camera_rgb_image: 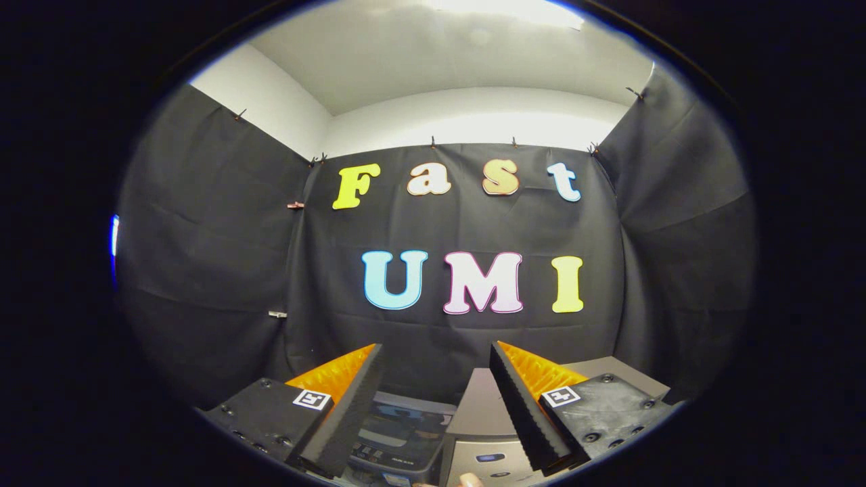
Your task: Put the clothes into the washing machine and then close the washing machine lid.
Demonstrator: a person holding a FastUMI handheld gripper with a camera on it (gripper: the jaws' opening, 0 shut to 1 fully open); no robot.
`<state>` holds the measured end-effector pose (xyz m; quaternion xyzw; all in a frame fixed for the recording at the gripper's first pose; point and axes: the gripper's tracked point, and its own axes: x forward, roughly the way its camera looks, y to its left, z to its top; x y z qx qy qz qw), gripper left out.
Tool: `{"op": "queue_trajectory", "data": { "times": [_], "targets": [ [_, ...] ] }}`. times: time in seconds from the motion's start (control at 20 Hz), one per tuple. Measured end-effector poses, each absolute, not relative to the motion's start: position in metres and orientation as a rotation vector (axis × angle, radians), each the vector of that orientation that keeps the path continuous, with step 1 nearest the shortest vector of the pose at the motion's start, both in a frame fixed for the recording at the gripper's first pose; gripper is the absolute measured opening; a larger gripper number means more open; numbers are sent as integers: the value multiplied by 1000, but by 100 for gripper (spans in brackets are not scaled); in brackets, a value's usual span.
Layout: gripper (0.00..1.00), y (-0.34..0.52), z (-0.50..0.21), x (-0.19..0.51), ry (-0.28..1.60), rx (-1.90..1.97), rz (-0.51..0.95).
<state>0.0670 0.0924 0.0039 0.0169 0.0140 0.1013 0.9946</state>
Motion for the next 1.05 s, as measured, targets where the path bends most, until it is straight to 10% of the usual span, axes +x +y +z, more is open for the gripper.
{"op": "queue_trajectory", "data": {
  "times": [1.05],
  "targets": [
    [97,32,-7,29,34,-5,29]
  ]
}}
